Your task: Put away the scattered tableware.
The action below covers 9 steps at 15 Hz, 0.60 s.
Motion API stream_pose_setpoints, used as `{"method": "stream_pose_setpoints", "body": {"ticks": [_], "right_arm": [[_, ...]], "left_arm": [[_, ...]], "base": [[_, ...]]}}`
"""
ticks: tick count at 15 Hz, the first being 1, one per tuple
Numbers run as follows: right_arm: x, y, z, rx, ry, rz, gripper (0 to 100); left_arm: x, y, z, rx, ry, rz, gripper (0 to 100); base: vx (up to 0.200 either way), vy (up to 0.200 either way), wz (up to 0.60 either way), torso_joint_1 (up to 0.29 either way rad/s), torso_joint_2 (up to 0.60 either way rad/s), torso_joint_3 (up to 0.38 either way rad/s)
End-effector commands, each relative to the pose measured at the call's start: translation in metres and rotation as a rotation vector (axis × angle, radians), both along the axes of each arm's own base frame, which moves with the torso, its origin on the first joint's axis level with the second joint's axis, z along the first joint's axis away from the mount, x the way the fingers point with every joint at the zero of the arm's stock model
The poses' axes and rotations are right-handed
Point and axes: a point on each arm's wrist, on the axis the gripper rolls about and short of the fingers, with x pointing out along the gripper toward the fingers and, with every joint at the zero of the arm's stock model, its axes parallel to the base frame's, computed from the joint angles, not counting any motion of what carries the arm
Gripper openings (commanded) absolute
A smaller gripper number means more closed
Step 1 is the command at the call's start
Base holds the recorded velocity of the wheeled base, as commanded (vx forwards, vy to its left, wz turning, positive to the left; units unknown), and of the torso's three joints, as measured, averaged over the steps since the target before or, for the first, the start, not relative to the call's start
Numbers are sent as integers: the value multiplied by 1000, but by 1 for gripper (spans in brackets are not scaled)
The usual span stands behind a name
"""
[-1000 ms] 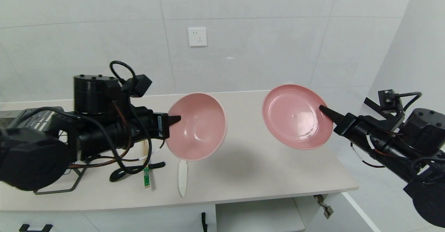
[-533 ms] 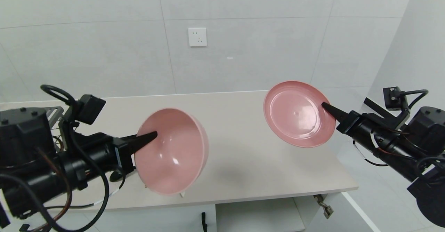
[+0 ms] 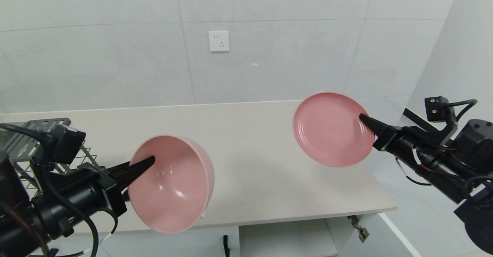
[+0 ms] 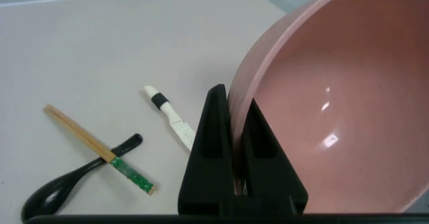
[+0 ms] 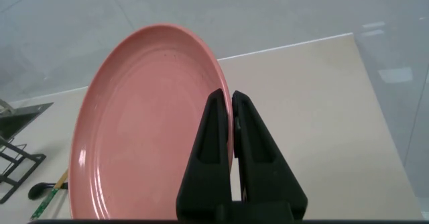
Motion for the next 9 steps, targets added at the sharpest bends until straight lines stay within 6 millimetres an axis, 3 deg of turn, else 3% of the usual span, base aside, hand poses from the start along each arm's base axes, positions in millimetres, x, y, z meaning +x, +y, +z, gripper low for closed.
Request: {"method": "stream_pose_setpoints", "body": {"ticks": [1,2,6,9], "right_arm": [[-4,0,8,6,-29,0,0],[-5,0,10,6,-36,2,0],[-9,2,12,-72,-73,5,0],[-13,15,10,-75,-68,34,0]], "left_arm": [[0,0,-1,3,4,0,0],[-1,0,-1,2,2,-3,0],[-10,0,6,-13,-60,-18,0],[-12,0,8,-16,-73,-17,0]], "base": [[0,0,0,0,0,0],[0,0,0,0,0,0],[-200,0,0,11,1,-2],[0,0,0,0,0,0]]}}
